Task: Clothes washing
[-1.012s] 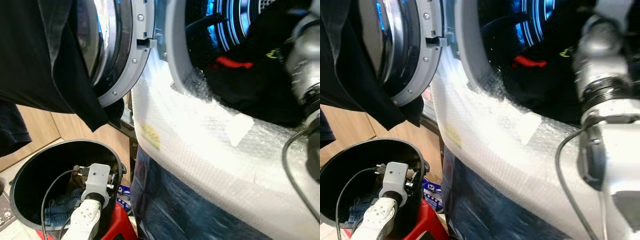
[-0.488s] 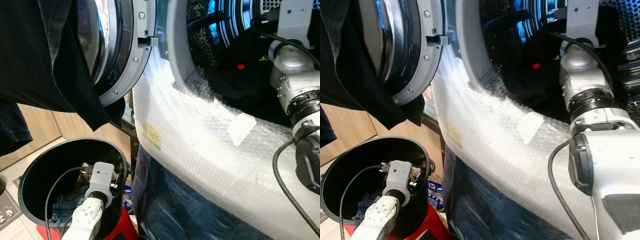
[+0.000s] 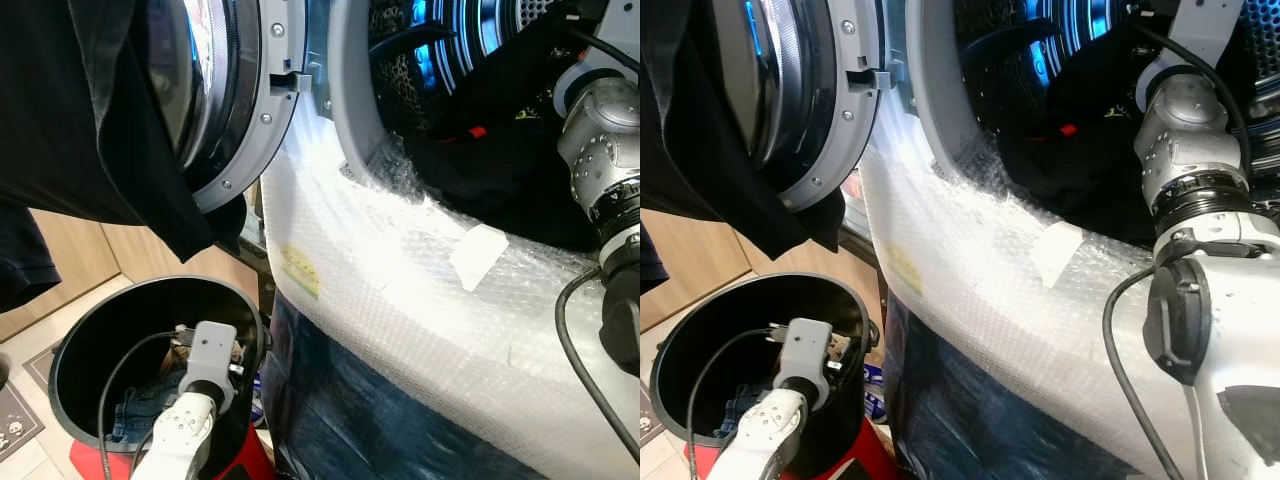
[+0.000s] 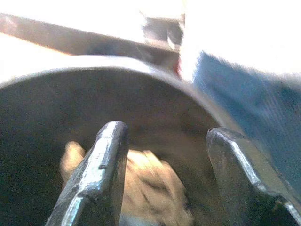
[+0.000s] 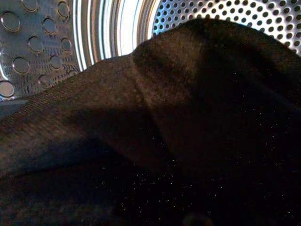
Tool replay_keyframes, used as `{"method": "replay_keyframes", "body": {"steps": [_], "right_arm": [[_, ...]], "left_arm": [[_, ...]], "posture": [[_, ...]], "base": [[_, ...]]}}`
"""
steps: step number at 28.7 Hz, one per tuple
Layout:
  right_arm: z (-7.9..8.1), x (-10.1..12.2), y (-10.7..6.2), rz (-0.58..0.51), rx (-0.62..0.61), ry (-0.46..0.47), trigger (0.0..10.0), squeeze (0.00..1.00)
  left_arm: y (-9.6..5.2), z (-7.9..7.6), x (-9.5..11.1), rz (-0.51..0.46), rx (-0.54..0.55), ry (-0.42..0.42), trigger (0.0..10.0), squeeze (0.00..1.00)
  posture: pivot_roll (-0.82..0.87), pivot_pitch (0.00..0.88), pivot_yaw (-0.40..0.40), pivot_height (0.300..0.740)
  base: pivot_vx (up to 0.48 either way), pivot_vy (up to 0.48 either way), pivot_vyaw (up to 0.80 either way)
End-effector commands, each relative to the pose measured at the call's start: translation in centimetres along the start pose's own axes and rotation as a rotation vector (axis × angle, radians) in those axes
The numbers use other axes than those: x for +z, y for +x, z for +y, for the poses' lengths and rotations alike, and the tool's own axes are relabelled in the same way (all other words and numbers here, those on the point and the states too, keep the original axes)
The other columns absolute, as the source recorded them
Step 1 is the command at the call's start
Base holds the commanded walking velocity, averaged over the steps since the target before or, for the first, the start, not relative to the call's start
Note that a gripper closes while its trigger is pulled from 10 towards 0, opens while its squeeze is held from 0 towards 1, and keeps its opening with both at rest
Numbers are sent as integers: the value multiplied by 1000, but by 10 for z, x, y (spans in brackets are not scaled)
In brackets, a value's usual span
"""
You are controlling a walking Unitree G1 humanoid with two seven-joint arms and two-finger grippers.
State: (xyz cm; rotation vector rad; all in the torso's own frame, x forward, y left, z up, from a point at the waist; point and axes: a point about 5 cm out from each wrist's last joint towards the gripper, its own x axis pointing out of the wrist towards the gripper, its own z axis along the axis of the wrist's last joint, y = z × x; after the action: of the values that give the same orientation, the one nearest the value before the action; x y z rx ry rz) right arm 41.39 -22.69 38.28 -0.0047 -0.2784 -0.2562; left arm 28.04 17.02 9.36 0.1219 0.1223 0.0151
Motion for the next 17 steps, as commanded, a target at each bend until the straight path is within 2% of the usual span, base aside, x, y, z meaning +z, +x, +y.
{"method": "replay_keyframes", "body": {"steps": [1, 2, 4, 6, 12, 15, 17], "right_arm": [[-3, 8, 0, -40, 4, 13, 10000, 1000], [-3, 6, -1, -47, 14, 31, 10000, 1000], [-4, 4, -2, -49, 22, 35, 10000, 1000], [-4, 1, -2, -50, 30, 24, 10000, 1000], [-7, -7, -4, -36, 35, 6, 10000, 1000], [-7, -18, -7, 4, 53, 70, 10000, 1000], [-7, -21, -10, 7, 59, 63, 10000, 1000]], "left_arm": [[-3, 14, 13, -73, 71, -13, 10000, 0], [-8, 24, 23, -125, 99, -19, 10000, 0], [-12, 27, 27, -139, 100, -15, 10000, 0], [-16, 28, 25, -116, 93, -9, 10000, 0], [-29, 36, 20, -112, 177, -32, 10000, 0], [-32, 39, 9, -67, 212, -40, 10000, 0], [-33, 40, 8, -54, 231, -25, 10000, 0]], "posture": [[100, 20, -59, 740], [103, 23, -58, 740], [106, 24, -57, 740], [105, 24, -55, 740], [114, 21, -59, 740], [131, 16, -74, 740], [136, 16, -77, 740]], "base": [[0, 0, 0], [0, 0, 0], [0, 0, 0], [0, 0, 0], [0, 0, 0], [0, 0, 0], [0, 0, 0]]}}
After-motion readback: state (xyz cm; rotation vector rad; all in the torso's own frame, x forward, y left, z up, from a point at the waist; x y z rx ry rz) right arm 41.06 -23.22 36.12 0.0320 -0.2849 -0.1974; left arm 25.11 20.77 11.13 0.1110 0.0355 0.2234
